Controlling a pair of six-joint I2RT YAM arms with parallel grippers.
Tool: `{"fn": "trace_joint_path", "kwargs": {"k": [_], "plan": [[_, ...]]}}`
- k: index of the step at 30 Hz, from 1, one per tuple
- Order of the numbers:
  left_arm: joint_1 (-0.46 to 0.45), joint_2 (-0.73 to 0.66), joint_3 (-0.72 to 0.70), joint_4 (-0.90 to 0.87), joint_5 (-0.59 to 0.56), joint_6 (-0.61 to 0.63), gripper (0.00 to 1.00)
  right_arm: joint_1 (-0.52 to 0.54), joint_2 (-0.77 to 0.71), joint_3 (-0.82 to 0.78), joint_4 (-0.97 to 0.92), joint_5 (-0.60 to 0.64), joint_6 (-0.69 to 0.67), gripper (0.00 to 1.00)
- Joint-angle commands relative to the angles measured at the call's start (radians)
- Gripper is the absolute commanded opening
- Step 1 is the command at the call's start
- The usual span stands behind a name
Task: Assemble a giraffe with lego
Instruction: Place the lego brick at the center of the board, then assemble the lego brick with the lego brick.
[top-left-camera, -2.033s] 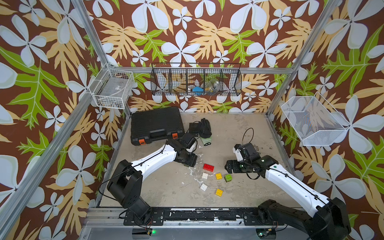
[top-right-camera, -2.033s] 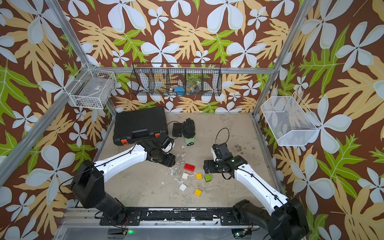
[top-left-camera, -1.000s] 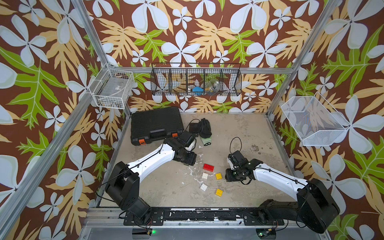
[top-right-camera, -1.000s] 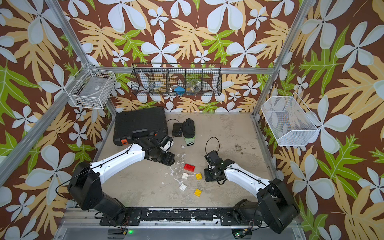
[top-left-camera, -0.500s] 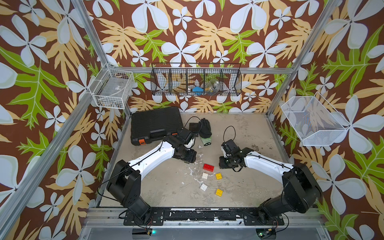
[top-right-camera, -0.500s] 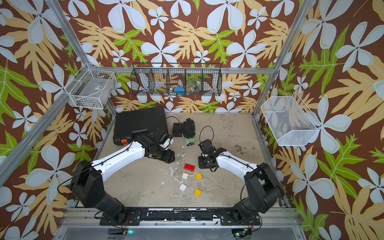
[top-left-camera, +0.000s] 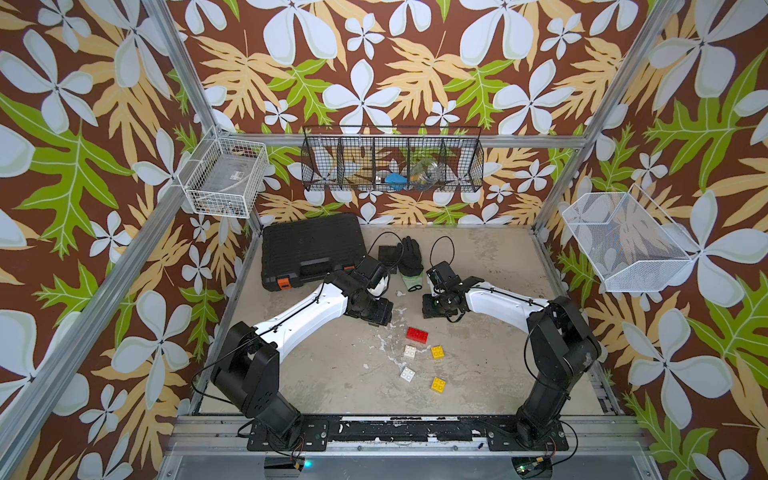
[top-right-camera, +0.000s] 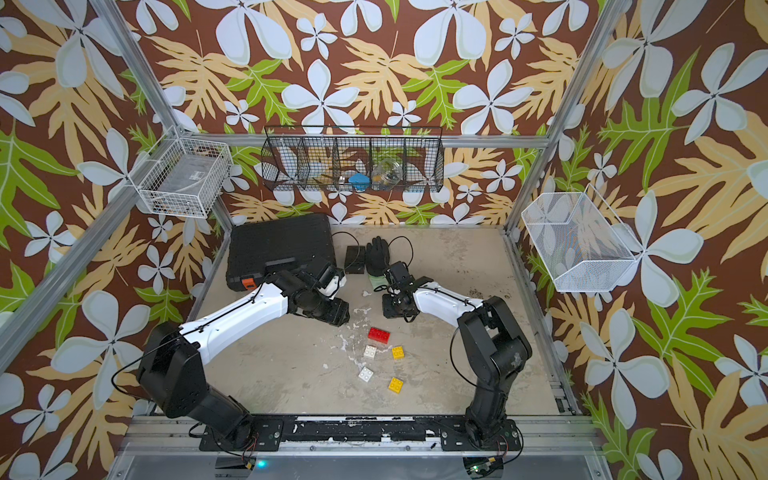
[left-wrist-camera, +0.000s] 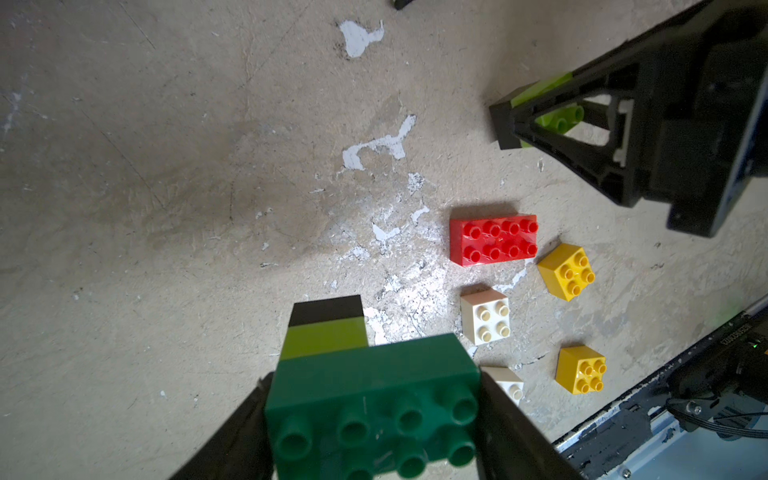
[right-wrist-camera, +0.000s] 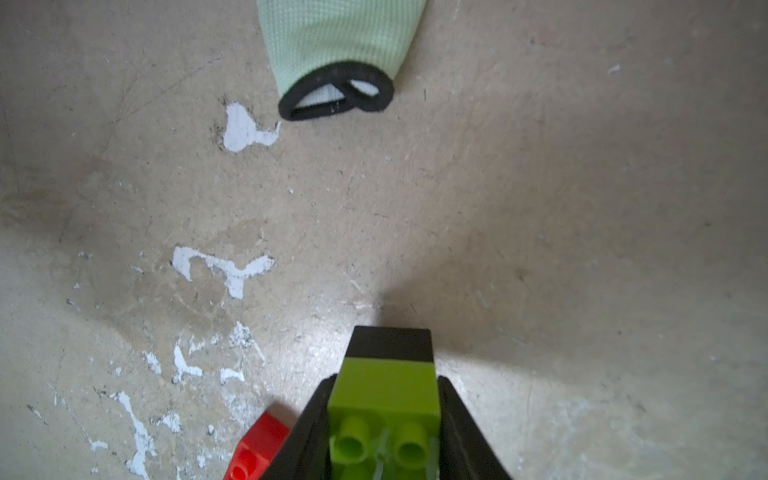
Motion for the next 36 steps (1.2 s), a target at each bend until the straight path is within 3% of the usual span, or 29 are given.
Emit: {"fn": "trace_joint_path", "kwargs": {"k": [1,13,20,27,36], "plan": [[0.002,0.005,0.013,-0.01,-0.011,-0.001,0.48,0.005,0.019,0.01,-0.013,-0.01,0.012,0.41],[0.002,0.01,0.021,0.014,-0.001,-0.024,0.48,0.004,-0.018,0.004,-0.022,-0.016,0.052,0.69],[0.002,0.073,0.106,0.037,0.042,-0.085,0.49,-0.051,-0.253,-0.149,-0.021,-0.072,0.114,0.7],[-0.038,0.166,0.166,0.113,0.047,-0.183,0.49,-0.104,-0.517,-0.277,-0.083,-0.039,0.081,0.71],[-0.14,0.31,0.295,0.155,-0.032,-0.311,0.49,-0.16,-0.644,-0.349,-0.103,-0.061,0.051,0.71]]}}
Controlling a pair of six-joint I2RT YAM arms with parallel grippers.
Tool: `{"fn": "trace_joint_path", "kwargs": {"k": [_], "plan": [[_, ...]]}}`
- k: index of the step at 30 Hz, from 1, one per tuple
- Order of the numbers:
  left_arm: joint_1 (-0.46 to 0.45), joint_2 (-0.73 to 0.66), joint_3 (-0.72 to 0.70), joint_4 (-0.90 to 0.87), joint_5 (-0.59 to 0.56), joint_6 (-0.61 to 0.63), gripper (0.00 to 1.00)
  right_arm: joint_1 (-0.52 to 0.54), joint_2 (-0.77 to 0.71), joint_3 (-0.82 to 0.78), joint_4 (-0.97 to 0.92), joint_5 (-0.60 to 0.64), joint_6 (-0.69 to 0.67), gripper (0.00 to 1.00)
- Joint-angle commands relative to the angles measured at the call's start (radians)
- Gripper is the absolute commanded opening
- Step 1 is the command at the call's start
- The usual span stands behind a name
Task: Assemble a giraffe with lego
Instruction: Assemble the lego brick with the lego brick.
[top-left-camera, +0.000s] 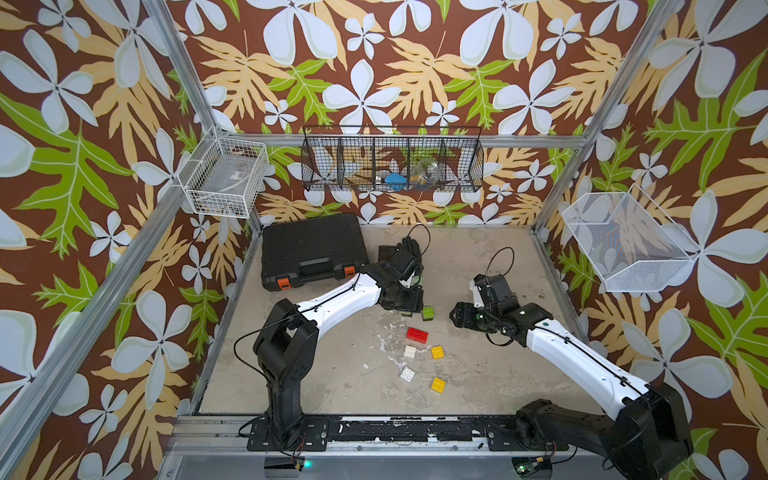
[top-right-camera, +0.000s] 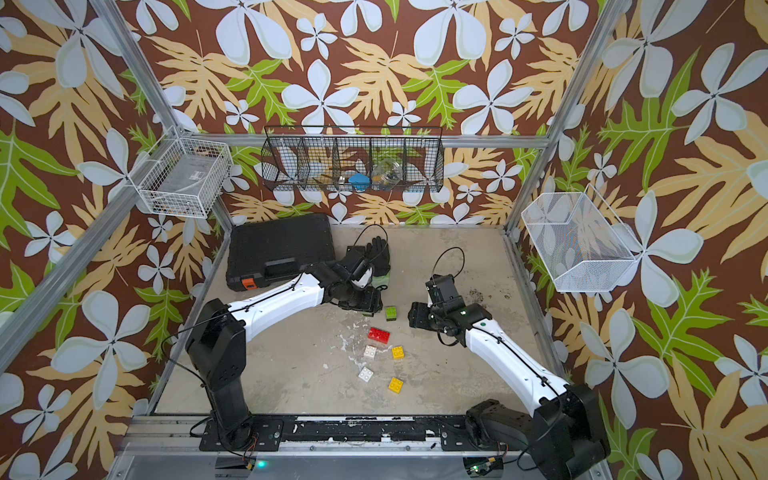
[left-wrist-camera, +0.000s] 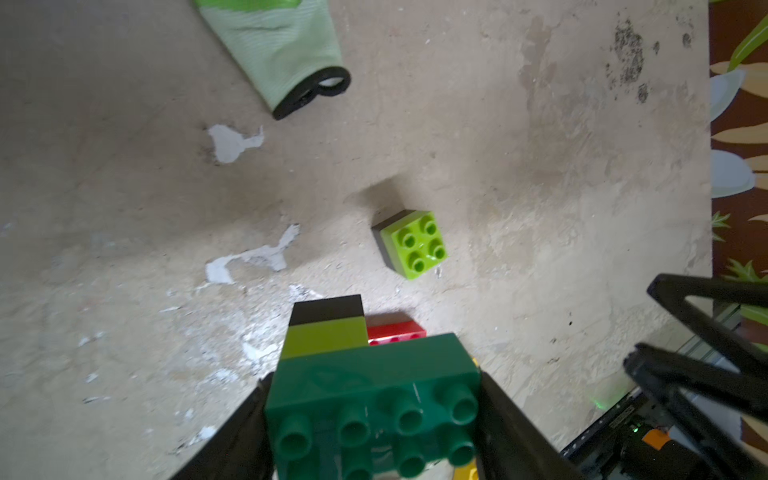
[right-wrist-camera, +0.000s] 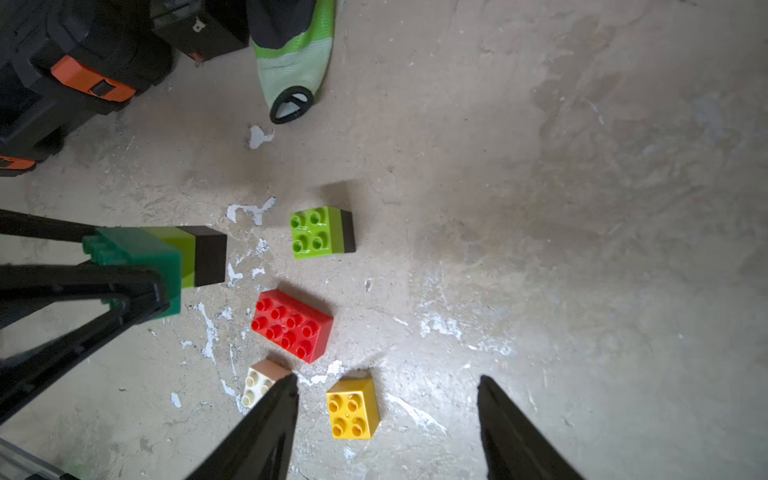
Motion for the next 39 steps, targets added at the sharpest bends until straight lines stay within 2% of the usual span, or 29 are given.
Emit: {"fn": "trace_joint_path", "kwargs": {"k": [1,8,15,25,39], "plan": [[-0.012,0.031,0.029,0.023,-0.053,-0.071,0.49,-0.023,-0.027,-0.008,-0.015,-0.013,-0.031,0.7],[-0.016,0.085,0.035,0.061,-0.062,-0.133,0.49,-0.078,-0.06,0.005,-0.028,-0.027,-0.089,0.7],[-0.042,0.155,0.117,0.032,-0.094,-0.146,0.49,-0.137,-0.06,0.009,-0.039,-0.052,-0.151,0.7],[-0.045,0.175,0.146,-0.039,-0.152,-0.134,0.49,-0.15,-0.046,-0.001,-0.014,-0.061,-0.152,0.7],[-0.046,0.22,0.175,-0.047,-0.127,-0.121,0.48,-0.164,-0.042,0.001,-0.011,-0.064,-0.157,0.7]]}}
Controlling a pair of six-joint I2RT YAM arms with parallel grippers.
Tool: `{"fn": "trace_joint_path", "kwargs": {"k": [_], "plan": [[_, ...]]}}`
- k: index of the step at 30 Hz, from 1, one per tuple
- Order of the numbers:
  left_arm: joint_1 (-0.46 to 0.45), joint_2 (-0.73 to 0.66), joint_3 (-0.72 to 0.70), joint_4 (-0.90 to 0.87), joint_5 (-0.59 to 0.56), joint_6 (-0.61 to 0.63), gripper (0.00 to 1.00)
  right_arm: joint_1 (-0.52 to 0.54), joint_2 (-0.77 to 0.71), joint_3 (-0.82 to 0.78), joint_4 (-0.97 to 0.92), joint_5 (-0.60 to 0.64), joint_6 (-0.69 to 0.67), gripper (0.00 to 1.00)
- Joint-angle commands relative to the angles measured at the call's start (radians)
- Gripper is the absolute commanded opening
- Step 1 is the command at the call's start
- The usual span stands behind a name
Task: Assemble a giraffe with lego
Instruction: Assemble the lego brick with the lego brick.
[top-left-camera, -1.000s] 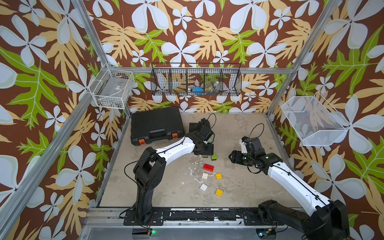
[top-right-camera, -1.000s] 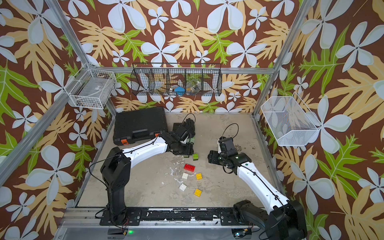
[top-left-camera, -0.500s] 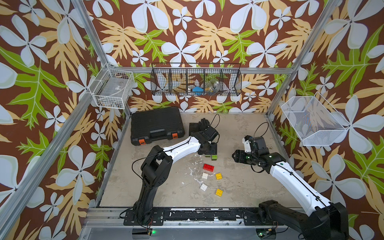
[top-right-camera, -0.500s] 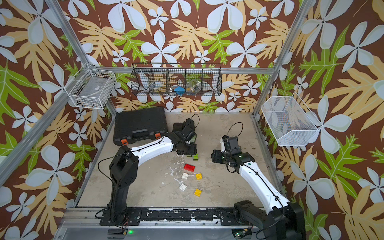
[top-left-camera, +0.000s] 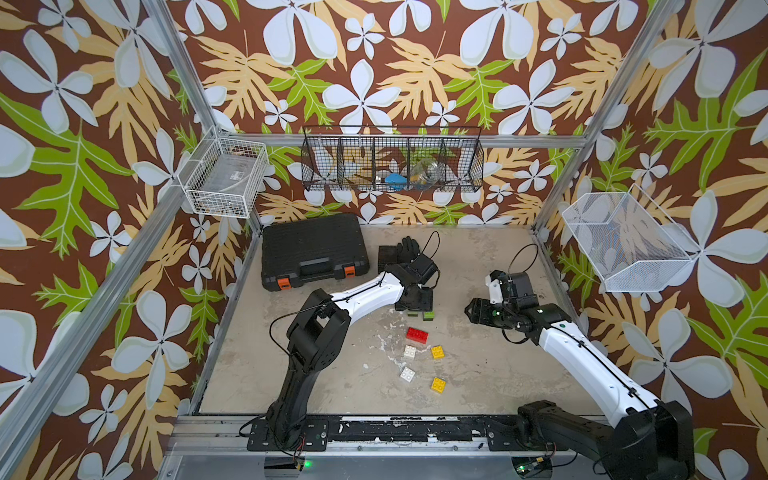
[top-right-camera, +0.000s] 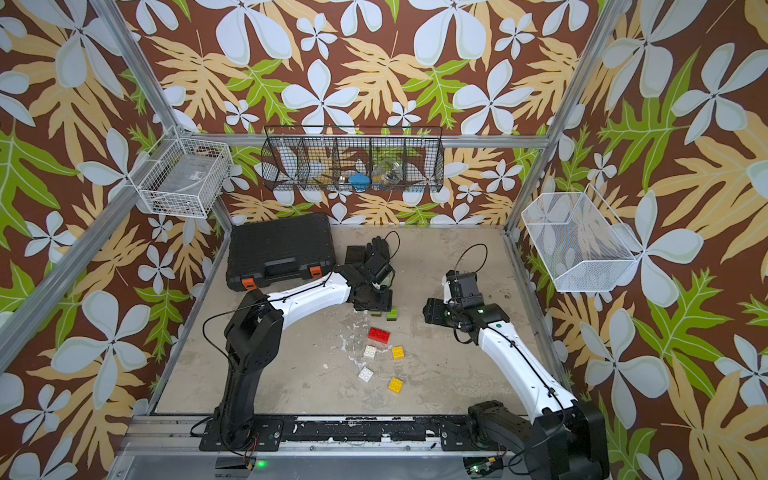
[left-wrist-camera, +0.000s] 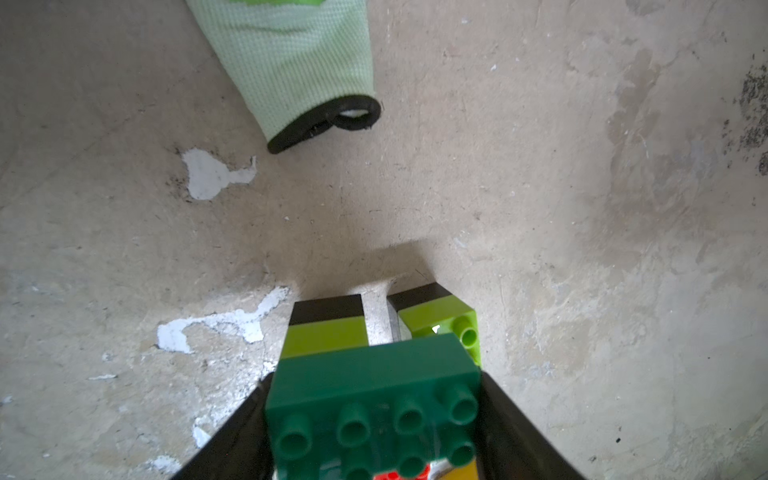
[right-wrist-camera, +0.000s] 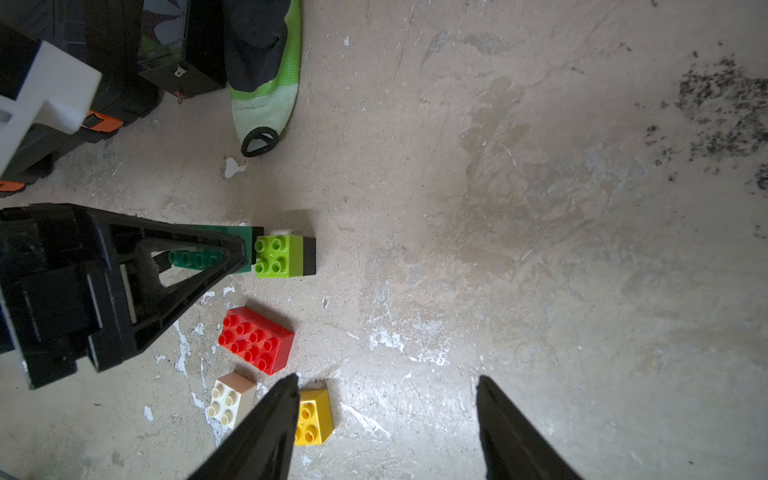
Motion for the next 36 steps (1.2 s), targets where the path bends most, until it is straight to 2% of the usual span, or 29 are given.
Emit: {"fn": "trace_joint_path", "kwargs": {"k": [1,19,36], "plan": [[-0.003,0.006,0.012,-0.011,0.006,0.011,0.48,-0.001,-0.002,-0.002,0.007,-0.004,-0.009,0.7],[-0.024,0.058,0.067,-0.058,0.01,0.023,0.48,-0.016,-0.005,-0.008,0.013,-0.005,-0.013,0.7],[-0.024,0.052,0.105,-0.083,-0.012,0.018,0.49,-0.022,-0.004,-0.013,0.019,-0.013,-0.017,0.7]]}}
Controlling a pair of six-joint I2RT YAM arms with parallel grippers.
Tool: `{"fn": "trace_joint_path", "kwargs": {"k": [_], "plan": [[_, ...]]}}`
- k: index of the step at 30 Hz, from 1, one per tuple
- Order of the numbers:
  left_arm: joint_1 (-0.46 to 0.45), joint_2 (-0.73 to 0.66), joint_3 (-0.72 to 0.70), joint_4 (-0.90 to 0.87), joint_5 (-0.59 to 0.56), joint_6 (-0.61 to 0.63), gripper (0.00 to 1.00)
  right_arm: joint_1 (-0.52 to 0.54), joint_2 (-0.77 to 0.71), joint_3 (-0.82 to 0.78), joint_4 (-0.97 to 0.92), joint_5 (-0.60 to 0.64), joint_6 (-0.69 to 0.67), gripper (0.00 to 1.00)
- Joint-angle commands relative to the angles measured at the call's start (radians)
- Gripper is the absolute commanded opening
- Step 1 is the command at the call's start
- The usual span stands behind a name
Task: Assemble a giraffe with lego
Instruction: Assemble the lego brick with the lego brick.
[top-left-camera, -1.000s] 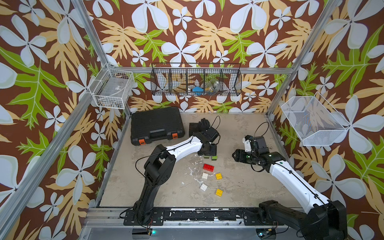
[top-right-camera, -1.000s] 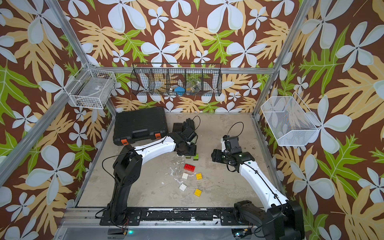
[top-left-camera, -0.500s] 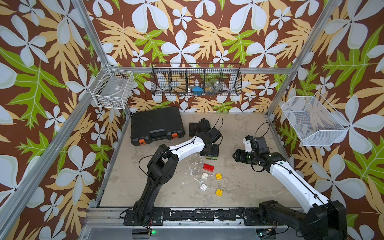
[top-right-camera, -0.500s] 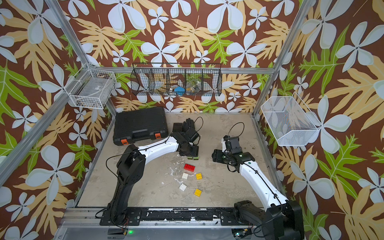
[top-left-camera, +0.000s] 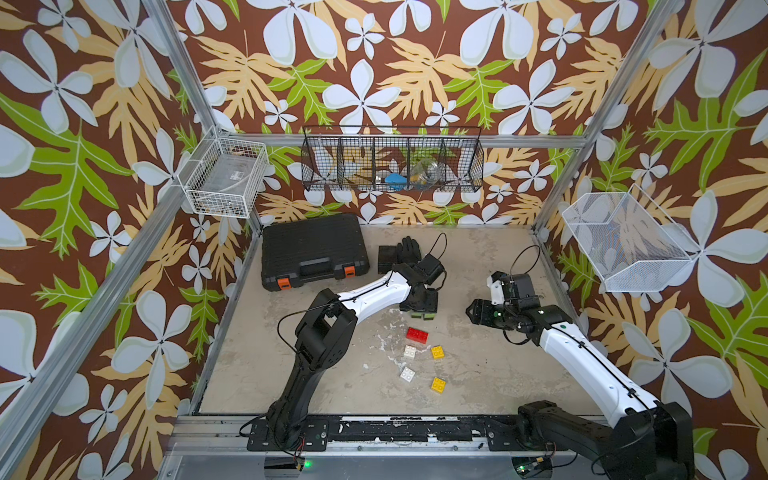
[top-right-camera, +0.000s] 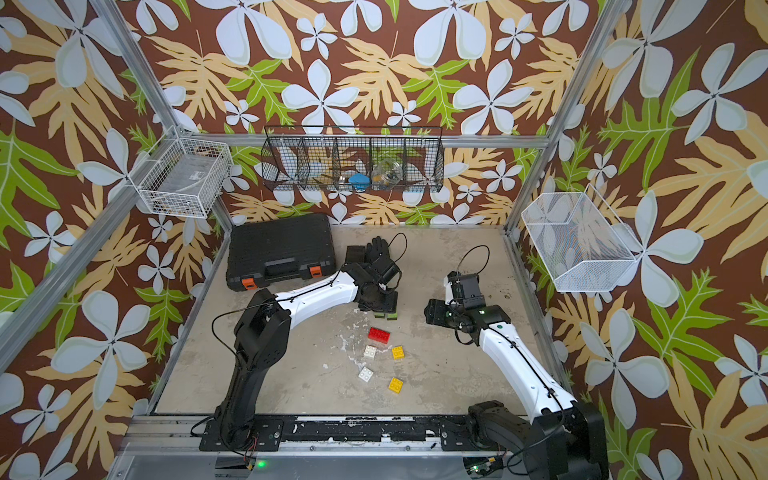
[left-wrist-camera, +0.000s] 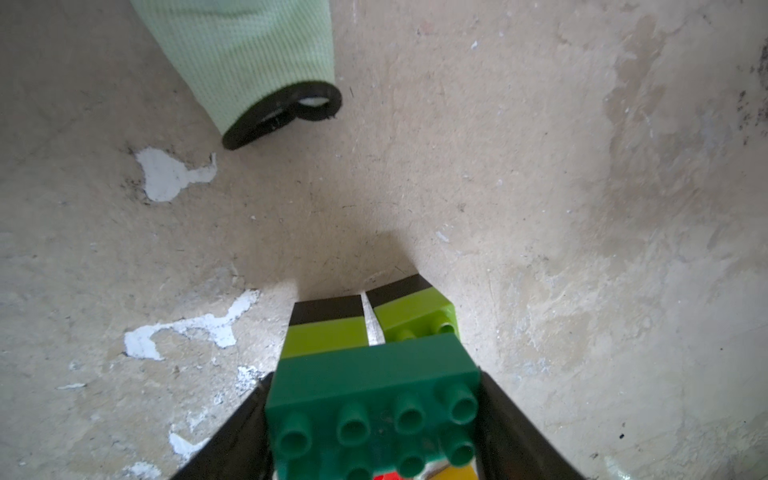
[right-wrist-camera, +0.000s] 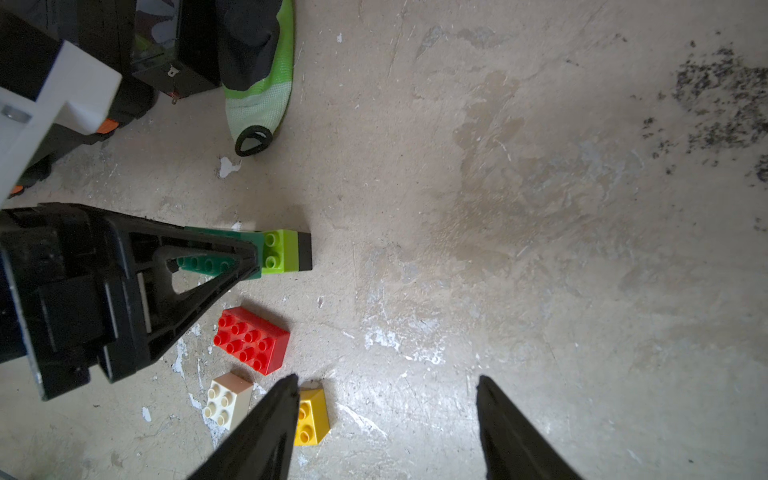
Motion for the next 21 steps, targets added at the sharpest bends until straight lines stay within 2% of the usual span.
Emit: {"fn": "trace_joint_path", "kwargs": {"k": [1,21], "plan": [[0.0,-0.003,0.008,-0.017,-0.013,0.0,0.49,-0.001,0.0,0.004,0.013,0.001,-0.01,0.7],[0.017,0.017,-0.024,-0.003,-0.008,-0.018,0.48,-0.002,0.009,0.008,0.018,-0.004,-0.007,0.7]]}}
